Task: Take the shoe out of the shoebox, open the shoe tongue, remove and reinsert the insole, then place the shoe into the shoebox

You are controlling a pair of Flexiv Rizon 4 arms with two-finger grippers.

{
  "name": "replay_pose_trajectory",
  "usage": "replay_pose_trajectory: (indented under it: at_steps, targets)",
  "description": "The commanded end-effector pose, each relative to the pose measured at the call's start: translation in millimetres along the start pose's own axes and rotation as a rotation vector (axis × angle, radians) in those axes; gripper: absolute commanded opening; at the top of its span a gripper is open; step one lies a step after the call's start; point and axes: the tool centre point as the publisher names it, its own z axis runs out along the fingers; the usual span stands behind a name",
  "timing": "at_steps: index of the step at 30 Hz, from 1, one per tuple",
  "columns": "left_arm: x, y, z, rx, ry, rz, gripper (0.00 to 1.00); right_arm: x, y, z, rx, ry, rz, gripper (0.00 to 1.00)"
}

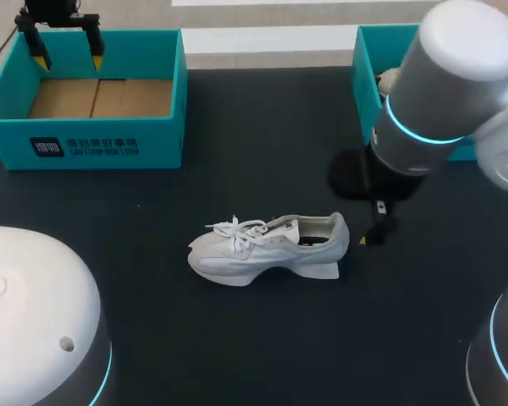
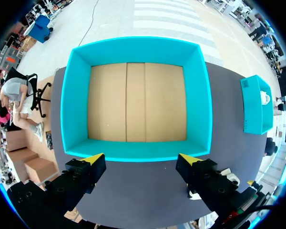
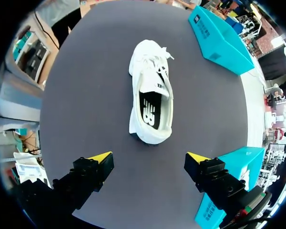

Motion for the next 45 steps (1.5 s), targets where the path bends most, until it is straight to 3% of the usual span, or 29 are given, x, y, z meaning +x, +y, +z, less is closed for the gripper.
replay_pose_trajectory:
  at_steps: [1, 3, 7, 9, 13, 15, 29, 33, 45]
  targets:
    - [0.0, -0.2, -0.3, -0.001, -0.001, 0.000, 1.00, 2.2, -3.8, 1.7, -0.050, -0.003, -0.002, 1.00]
    - [0.0, -0.2, -0.3, -0.001, -0.001, 0.000, 1.00, 2.6, -6.4, 4.4, -0.074, -0.025, 0.003, 1.00]
    - [0.0, -0.2, -0.3, -0.001, -0.001, 0.000, 1.00, 4.7, -14.4, 15.1, -0.332, -0.002, 0.043, 1.00]
    - [0.0, -0.2, -0.3, -0.001, -0.001, 0.000, 1.00, 7.0, -13.5, 17.8, -0.352, -0.010, 0.034, 1.00]
    - [0.0, -0.2, -0.3, -0.001, -0.001, 0.000, 1.00, 6.6, -17.4, 28.1, -0.483, 0.013, 0.046, 1.00]
    - [0.0, -0.2, -0.3, -0.001, -0.001, 0.000, 1.00, 5.9, -19.0, 31.1, -0.510, 0.004, 0.055, 1.00]
    - [0.0, -0.2, -0.3, -0.001, -0.001, 0.000, 1.00, 2.7, -38.2, 65.1, -0.617, 0.023, 0.024, 1.00]
    - [0.0, -0.2, -0.3, -0.001, -0.001, 0.000, 1.00, 0.7, -40.5, 67.5, -0.651, -0.002, 0.022, 1.00]
    - [0.0, -0.2, -0.3, -0.001, -0.001, 0.000, 1.00, -1.2, -42.7, 69.7, -0.649, -0.013, 0.029, 1.00]
